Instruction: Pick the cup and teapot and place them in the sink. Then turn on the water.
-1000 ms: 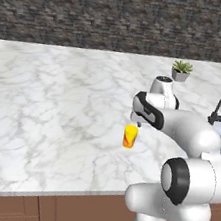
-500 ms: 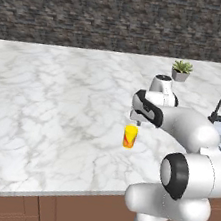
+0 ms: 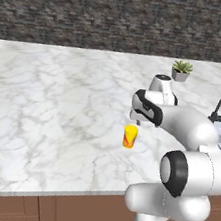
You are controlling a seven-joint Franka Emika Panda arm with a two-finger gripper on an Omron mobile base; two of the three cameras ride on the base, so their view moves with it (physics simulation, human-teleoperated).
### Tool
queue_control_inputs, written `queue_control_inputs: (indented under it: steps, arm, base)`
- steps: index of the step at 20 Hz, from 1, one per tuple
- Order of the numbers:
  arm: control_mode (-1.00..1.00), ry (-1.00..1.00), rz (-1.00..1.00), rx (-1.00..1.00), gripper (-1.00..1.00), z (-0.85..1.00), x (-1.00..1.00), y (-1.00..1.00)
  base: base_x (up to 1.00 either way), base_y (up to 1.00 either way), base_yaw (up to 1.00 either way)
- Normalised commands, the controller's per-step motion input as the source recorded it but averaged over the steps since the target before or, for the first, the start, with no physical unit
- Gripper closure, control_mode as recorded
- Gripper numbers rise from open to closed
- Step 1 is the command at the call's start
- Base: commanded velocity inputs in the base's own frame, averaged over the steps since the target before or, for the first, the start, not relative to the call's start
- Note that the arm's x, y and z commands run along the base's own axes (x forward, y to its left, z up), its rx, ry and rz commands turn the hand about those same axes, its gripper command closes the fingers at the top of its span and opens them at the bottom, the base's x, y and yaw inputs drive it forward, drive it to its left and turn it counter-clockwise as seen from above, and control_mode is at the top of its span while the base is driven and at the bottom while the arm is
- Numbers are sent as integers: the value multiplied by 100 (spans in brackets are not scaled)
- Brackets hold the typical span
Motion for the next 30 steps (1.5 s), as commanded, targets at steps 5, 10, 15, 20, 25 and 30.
queue_control_inputs:
  steps: [5,10,15,20,25,30]
  arm:
    - [-100,0,0,0,-100,0,11,10]
    - [-100,0,0,0,-100,0,20,16]
    - [-100,0,0,0,-100,-5,18,14]
    - [-100,0,1,0,-100,-19,4,2]
    - [-100,0,3,0,-100,-17,1,0]
    - [-100,-2,3,0,-100,-17,0,0]
  base:
    - [0,0,0]
    - [0,0,0]
    - [0,0,0]
    - [0,0,0]
    - [0,0,0]
    - [0,0,0]
